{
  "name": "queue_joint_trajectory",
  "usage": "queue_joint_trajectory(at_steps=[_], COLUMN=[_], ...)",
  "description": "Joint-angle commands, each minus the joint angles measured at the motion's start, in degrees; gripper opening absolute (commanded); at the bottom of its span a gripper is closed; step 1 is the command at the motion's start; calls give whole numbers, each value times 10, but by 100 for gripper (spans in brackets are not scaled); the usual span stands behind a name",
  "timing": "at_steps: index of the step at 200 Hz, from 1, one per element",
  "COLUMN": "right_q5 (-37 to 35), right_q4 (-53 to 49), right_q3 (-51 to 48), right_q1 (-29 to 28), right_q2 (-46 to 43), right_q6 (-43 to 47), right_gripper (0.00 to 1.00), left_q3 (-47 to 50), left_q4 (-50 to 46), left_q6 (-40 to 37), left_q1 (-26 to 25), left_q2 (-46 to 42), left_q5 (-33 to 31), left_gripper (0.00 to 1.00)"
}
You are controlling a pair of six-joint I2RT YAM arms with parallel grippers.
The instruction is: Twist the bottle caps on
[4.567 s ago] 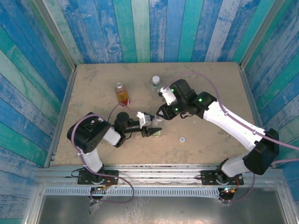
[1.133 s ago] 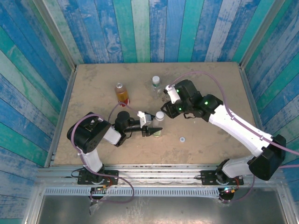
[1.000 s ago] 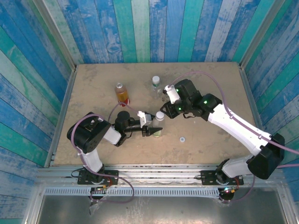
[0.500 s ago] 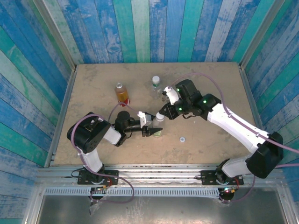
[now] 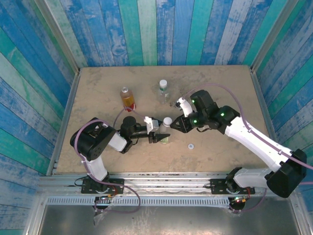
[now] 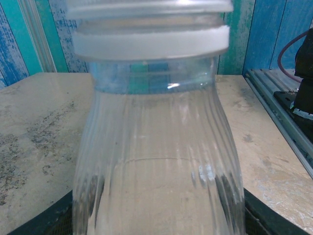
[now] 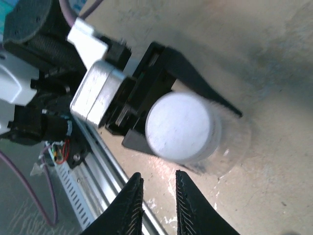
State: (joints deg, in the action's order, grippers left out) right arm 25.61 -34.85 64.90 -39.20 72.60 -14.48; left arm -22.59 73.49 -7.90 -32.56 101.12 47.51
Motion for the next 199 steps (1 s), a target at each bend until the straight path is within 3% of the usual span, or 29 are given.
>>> queue_joint_trajectory(at_steps=[1,27,69,102,129,160,199], right_q5=[-20,14,77,112,148,111,55], right_q4=[27,14,-18,-11,-3,-3,36], right_q3=[33,69,74,11,-37,-35,-4], right_q1=[14,30,38,35,26,24,45], right_q2=[21,72,101,57,11,-22,-5], right_q6=[-2,27,57,47,35,39,29], right_gripper=[27,29,23,14,12,15,28], left_q3=[-1,-1,-1,-1,-1,-2,-2], left_q4=[-40,-44,-40,-41,-41,-42,-44], left_q6=[-6,-8,-5,-3,-3,-4,-3], left_q1=[0,0,0,0,0,0,0], left_q2=[16,14,17,14,15,16,14], left_q5=[-14,-15,-10,-9,-9,-8,-6], left_gripper=[61,61,61,61,61,61,61])
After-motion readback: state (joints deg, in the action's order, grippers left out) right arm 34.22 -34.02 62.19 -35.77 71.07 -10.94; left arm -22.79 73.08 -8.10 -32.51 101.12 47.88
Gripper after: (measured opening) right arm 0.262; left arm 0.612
